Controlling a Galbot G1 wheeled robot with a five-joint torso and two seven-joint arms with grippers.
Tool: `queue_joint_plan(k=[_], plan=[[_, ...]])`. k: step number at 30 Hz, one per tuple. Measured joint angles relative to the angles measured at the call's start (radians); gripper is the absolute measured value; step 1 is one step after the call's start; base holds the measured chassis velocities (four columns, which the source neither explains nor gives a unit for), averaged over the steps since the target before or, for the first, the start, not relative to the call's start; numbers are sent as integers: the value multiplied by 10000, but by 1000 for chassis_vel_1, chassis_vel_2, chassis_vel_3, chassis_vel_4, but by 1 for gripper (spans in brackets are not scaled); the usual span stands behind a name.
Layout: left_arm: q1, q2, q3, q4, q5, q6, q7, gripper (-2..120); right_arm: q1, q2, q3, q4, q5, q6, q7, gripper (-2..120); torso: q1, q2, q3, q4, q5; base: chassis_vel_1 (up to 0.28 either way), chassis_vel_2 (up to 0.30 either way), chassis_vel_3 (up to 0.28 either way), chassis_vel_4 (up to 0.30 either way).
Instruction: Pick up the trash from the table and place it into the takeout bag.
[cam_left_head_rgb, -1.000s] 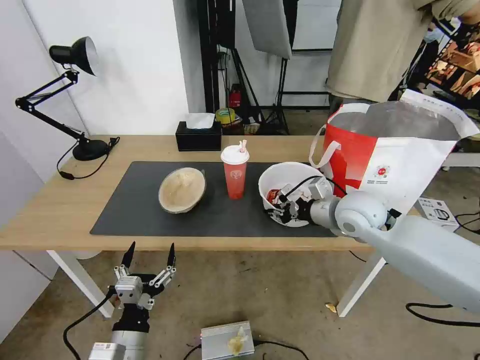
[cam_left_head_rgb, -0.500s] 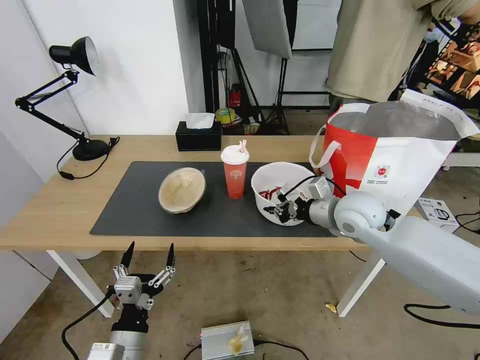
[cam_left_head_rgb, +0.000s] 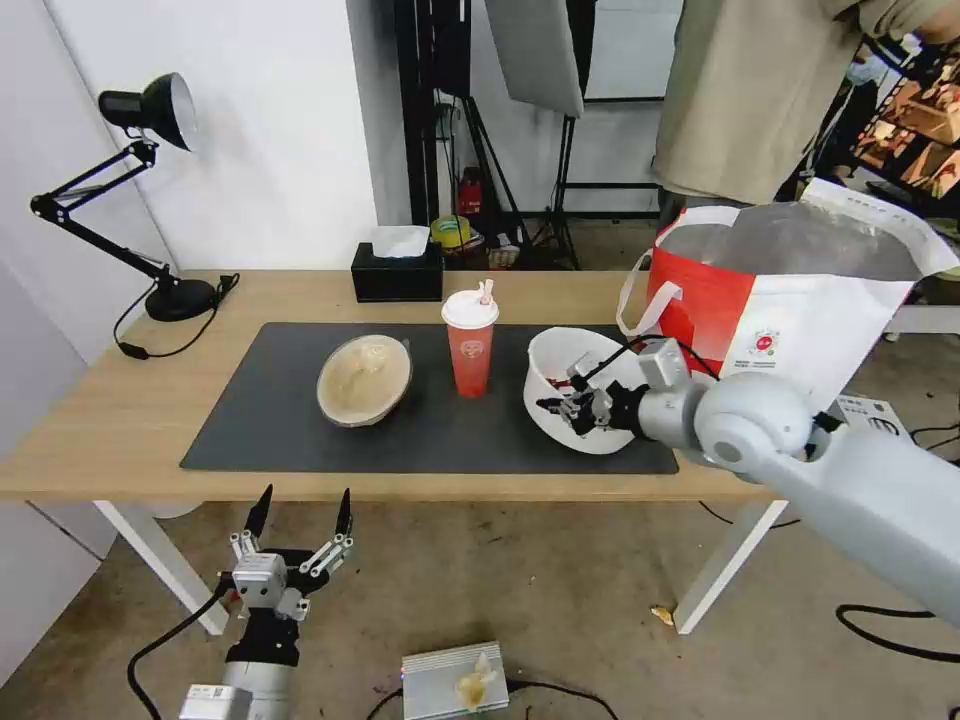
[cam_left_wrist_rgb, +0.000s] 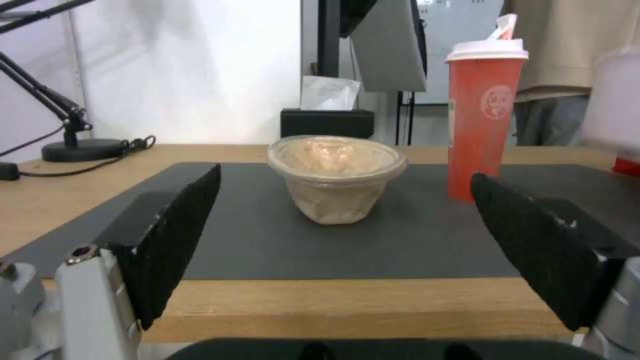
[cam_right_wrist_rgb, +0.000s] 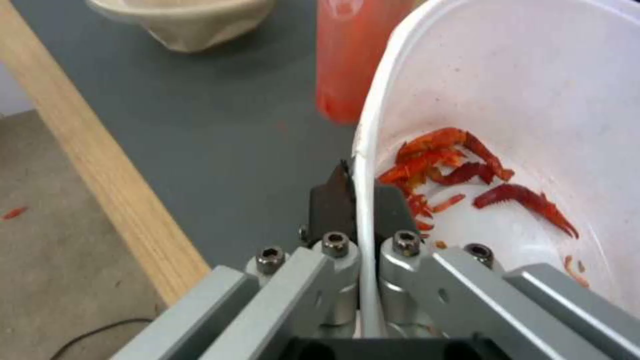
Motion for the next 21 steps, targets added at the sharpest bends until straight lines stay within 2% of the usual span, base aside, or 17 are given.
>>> queue_joint_plan(k=[3,15,18,19,21], plan=[[1,18,20,10,26,-3,15,100,-382,-494,669,564,-5,120,-171,0,0,0,-1,-1,0,0,0,0,0],[24,80,98,22,155,-36,192,100,-1489,-1428,2622,1726,22,353,-488,0,-1,0,0,1,0,0,0,0,0],[28,126,103,17,167,-65,198,100,-2039,-1832,3593,2070,32,501,-638,0,0,0,-1,1,0,0,0,0,0],[28,126,103,17,167,-65,198,100,-2039,-1832,3593,2070,32,501,-638,0,0,0,-1,1,0,0,0,0,0],[9,145,103,11,166,-80,201,100,-2666,-2115,4439,2307,93,613,-755,0,-1,0,-1,0,0,0,0,0,0]])
